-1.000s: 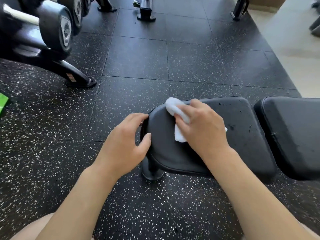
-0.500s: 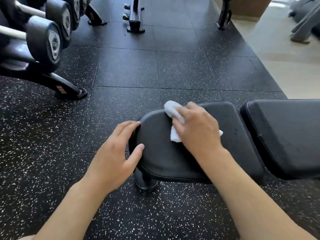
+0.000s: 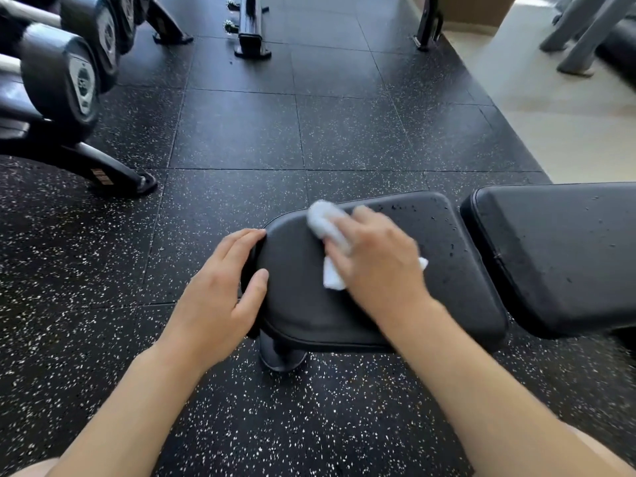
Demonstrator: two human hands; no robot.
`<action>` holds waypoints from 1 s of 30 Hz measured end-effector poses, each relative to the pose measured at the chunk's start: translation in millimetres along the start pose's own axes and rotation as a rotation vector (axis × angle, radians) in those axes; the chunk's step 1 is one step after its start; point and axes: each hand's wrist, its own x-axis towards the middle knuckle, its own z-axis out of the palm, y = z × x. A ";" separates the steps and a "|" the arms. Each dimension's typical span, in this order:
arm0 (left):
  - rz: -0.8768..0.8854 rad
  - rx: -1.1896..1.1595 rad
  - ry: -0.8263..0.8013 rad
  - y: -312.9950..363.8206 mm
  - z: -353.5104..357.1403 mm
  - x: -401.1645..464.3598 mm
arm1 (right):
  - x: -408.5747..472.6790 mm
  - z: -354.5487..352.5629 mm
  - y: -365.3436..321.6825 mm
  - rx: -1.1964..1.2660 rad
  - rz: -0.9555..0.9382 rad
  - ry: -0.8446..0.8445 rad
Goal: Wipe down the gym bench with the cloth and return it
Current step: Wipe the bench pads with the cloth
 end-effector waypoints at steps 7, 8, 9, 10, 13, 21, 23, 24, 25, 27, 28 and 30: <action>0.023 -0.060 -0.012 -8.9 -6.4 3.2 | -50.5 -11.9 -40.2 0.066 -0.228 -0.014; 0.035 -0.062 -0.009 -9.3 -6.3 3.5 | -64.2 -13.4 -46.4 0.108 -0.279 -0.031; 0.048 -0.055 -0.004 -8.6 -5.3 3.7 | -70.3 -15.0 -44.5 0.134 -0.309 -0.032; 0.062 -0.042 0.002 -7.0 -3.3 4.4 | -69.5 -15.7 -35.8 0.135 -0.314 -0.016; 0.092 0.010 -0.002 -0.8 6.4 7.6 | -50.3 -12.4 9.7 0.052 -0.145 0.055; 0.113 -0.029 0.013 -5.0 12.0 9.9 | -61.6 -13.3 -23.4 0.055 -0.191 0.037; 0.101 -0.043 0.028 -5.9 12.4 11.1 | -73.8 -12.5 -35.5 0.079 -0.287 0.029; 0.098 -0.044 0.039 -6.0 12.6 11.8 | -72.2 -12.7 -32.3 0.084 -0.304 0.037; 0.099 -0.041 0.049 -5.6 12.8 12.4 | -66.6 -11.6 -24.9 0.075 -0.300 0.056; 0.097 -0.029 0.054 -3.8 13.9 14.0 | -46.8 -7.0 -2.5 0.015 -0.201 0.109; 0.088 -0.027 0.047 -2.3 14.6 14.4 | -32.9 -5.6 13.1 -0.018 -0.117 0.115; 0.064 -0.031 0.029 0.4 15.0 14.9 | -9.8 -7.0 34.1 -0.022 0.042 0.084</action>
